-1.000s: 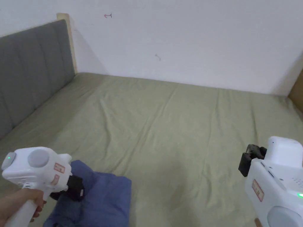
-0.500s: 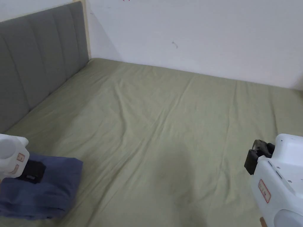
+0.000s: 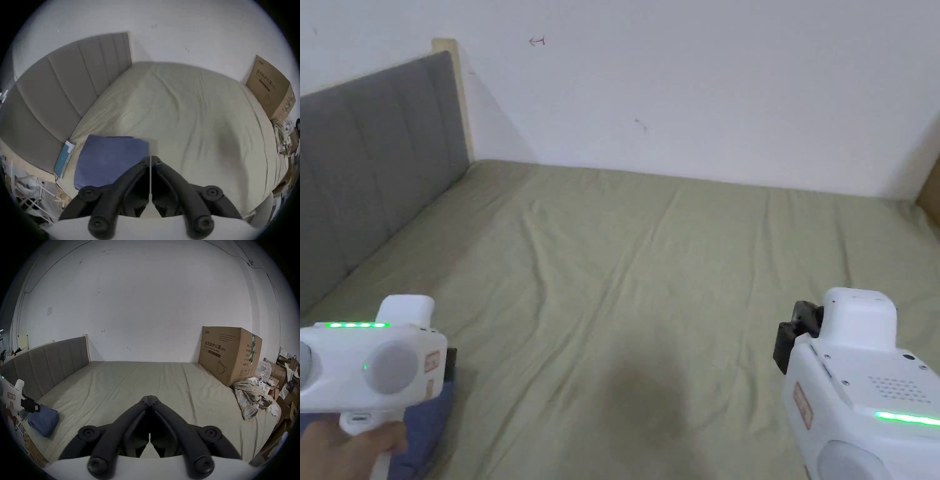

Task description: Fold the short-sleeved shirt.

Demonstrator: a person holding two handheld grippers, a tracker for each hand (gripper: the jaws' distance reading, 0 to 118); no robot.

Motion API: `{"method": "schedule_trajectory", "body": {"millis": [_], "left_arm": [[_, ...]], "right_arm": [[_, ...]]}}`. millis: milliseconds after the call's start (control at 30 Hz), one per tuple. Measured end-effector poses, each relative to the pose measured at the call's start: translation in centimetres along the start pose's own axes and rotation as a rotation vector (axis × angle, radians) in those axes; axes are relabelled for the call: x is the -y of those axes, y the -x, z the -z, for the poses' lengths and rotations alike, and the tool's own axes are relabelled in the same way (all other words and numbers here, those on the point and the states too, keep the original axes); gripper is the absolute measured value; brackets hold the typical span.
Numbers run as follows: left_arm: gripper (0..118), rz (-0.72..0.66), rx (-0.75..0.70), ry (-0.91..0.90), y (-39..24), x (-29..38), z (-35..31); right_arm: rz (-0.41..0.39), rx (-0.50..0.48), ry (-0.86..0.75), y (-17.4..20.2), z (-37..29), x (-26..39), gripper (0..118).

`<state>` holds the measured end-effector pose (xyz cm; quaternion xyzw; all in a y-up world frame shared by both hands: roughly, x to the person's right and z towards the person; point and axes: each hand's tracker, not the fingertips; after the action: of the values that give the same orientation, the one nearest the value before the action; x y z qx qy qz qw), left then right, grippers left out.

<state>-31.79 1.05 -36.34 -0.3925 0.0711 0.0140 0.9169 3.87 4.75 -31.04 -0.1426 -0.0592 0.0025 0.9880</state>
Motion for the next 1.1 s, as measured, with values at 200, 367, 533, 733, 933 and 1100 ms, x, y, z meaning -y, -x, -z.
{"method": "schedule_trajectory", "body": {"millis": [200,367,533,733,933,1100], "left_arm": [[0,0.012,0.083,-0.136,-7.5,2.3,-4.4],[0,0.044,0.112,-0.349,-12.0,1.1,-9.9],[0,0.085,0.043,-0.584,-15.0,-0.4,-14.9],[0,0.134,0.024,-0.711,-17.5,-2.2,-18.0],[0,0.127,0.092,-0.747,-17.8,-2.3,-18.7],[8,0.130,0.112,-0.714,-18.0,-2.3,-18.5]], "right_arm": [[-0.008,-0.005,-0.005,-1.8,-1.6,0.0,0],[-0.003,0.003,-0.070,-3.2,-2.9,-2.2,0],[0.017,0.009,-0.149,-4.6,-4.1,-5.4,0],[0.015,0.032,-0.208,-5.8,-4.8,-8.2,0],[-0.017,0.061,-0.233,-6.2,-5.0,-8.5,1],[-0.003,0.059,-0.237,-6.2,-5.2,-7.9,17]]}}
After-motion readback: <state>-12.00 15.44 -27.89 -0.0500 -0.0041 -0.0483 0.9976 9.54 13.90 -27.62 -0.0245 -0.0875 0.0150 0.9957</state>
